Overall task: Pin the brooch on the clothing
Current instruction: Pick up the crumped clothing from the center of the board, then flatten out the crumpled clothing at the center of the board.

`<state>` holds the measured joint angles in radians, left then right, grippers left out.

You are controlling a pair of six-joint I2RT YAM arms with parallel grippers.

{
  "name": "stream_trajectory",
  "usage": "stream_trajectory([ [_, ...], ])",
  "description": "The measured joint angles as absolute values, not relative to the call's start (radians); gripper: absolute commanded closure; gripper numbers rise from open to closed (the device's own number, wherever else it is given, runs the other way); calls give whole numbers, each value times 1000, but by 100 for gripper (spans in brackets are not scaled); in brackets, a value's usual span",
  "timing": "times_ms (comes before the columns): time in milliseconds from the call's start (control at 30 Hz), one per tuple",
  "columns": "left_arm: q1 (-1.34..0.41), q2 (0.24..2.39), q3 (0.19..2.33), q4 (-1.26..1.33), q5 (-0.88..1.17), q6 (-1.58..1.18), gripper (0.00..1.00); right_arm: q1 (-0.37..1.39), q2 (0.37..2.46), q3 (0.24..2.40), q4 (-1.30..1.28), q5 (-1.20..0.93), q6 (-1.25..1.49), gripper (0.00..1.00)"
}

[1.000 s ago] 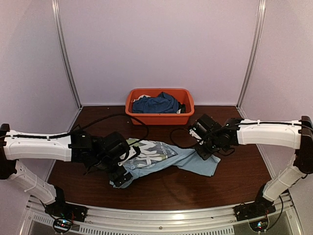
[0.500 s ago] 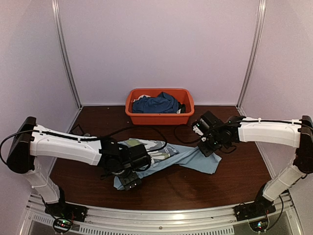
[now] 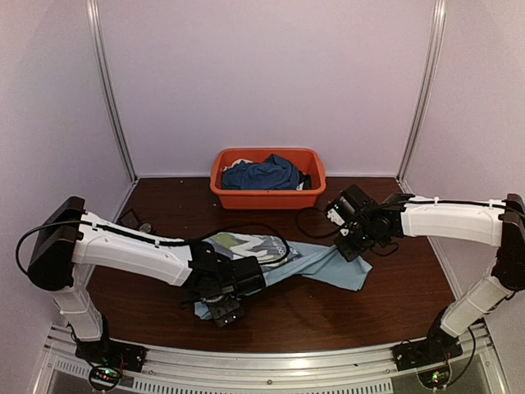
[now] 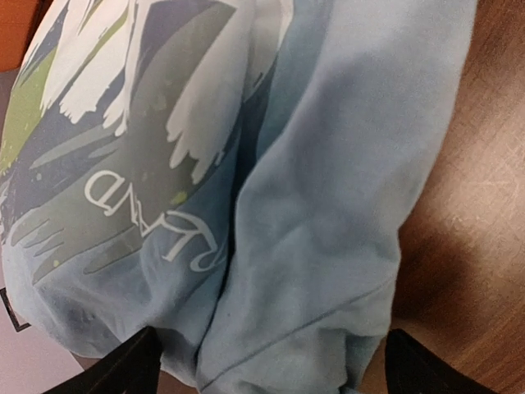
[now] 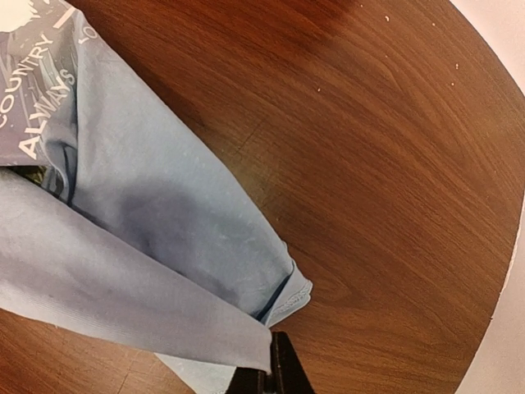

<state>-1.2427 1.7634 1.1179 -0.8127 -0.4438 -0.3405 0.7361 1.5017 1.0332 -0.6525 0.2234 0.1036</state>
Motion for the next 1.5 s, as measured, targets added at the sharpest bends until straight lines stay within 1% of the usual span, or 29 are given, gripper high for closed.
stream_trajectory([
  [33, -1243, 1771, 1118, -813, -448, -346, 18, 734, 1502, 1033, -653, 221, 103, 100],
  [133, -1243, 1789, 1119, -813, -464, -372, 70, 729, 1502, 1033, -649, 216, 100, 100],
  [200, -1243, 1793, 1119, -816, -480, -381, 91, 728, 1502, 1033, -646, 213, 100, 100],
  [233, -1243, 1793, 1119, -816, -490, -386, 100, 728, 1501, 1033, -644, 210, 101, 100],
  [500, -1243, 1762, 1158, -853, -544, -409, 100, 728, 1475, 1027, -633, 198, 85, 100],
  [633, -1236, 1656, 1220, -881, -560, -392, 100, 728, 1429, 1026, -619, 199, 68, 100],
  [733, -1219, 1562, 1277, -889, -562, -370, 96, 728, 1363, 1027, -591, 202, 47, 100],
  [900, -1199, 1456, 1353, -893, -559, -323, 95, 728, 1261, 1036, -548, 233, 16, 100],
  [1033, -1194, 1443, 1390, -900, -553, -294, 96, 728, 1201, 1053, -512, 277, -15, 100],
  [1200, -1191, 1446, 1457, -933, -569, -260, 100, 728, 1112, 1066, -461, 349, -49, 100],
  [1333, -1191, 1442, 1541, -941, -624, -223, 100, 728, 1033, 1089, -421, 383, -82, 100],
  [1500, -1191, 1396, 1580, -892, -672, -141, 100, 729, 940, 1123, -360, 386, -123, 100],
])
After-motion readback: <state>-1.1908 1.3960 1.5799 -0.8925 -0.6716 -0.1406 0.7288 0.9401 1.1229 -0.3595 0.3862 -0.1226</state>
